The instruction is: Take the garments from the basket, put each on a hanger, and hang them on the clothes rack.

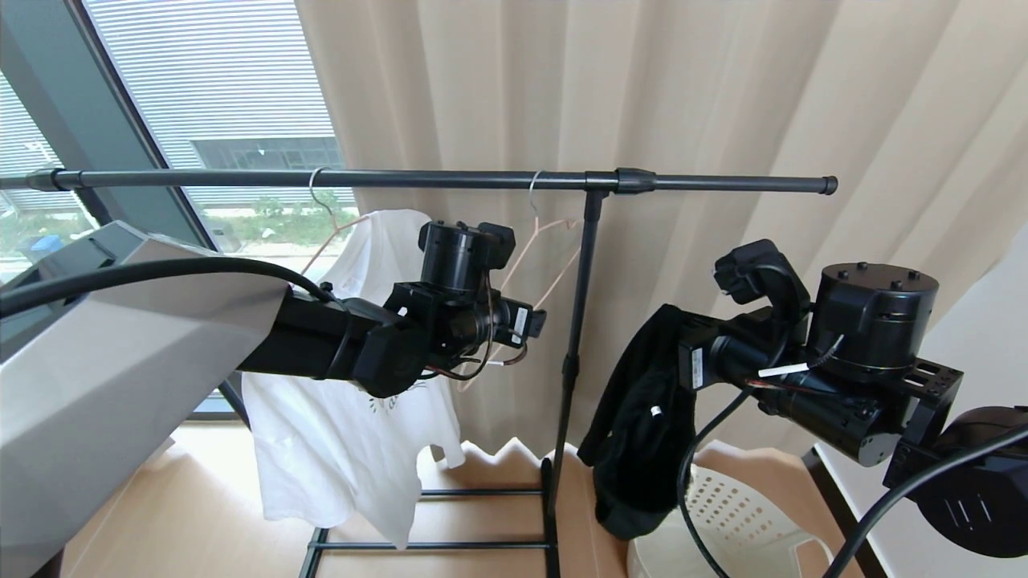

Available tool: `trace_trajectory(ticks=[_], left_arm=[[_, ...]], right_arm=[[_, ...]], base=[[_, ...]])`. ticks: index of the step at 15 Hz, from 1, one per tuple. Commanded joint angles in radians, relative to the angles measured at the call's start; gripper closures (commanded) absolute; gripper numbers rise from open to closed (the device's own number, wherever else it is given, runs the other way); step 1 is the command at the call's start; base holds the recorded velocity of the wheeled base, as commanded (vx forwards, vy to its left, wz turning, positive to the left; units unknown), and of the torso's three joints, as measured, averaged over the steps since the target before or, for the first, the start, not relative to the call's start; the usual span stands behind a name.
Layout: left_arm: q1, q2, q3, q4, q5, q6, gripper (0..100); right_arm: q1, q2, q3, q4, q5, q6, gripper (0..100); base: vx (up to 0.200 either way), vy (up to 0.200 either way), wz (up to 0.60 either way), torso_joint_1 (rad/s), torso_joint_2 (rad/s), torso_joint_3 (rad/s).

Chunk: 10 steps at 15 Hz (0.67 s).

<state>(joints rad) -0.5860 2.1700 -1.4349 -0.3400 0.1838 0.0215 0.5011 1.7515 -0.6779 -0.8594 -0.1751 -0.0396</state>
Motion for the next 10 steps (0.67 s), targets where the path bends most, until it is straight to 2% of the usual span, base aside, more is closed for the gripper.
trace_trajectory(ticks=[1, 4, 5, 6, 10], left_arm=[[0.006, 0.016, -0.006, -0.001, -0.010, 0.000, 0], [0.021, 0.019, 0.001, -0.013, -0.035, -0.003, 0], [0.025, 0.021, 0.004, -0.034, -0.035, -0.003, 100], [0.026, 0.021, 0.014, -0.077, -0.037, -0.002, 100], [0.026, 0.013, 0.041, -0.100, -0.035, -0.002, 100]], right_arm=[[0.001, 0.000, 0.001, -0.001, 0.000, 0.000, 100], [0.001, 0.002, 0.001, 0.000, 0.000, 0.000, 100], [0.001, 0.002, 0.001, 0.000, 0.000, 0.000, 100], [0.001, 0.003, 0.001, -0.001, 0.000, 0.000, 100], [0.001, 0.005, 0.003, 0.000, 0.000, 0.000, 100]], base=[[0.000, 0.000, 0.00, 0.000, 0.00, 0.000], [0.000, 0.000, 0.00, 0.000, 0.00, 0.000], [0.000, 0.000, 0.00, 0.000, 0.00, 0.000], [0.000, 0.000, 0.00, 0.000, 0.00, 0.000], [0.000, 0.000, 0.00, 0.000, 0.00, 0.000]])
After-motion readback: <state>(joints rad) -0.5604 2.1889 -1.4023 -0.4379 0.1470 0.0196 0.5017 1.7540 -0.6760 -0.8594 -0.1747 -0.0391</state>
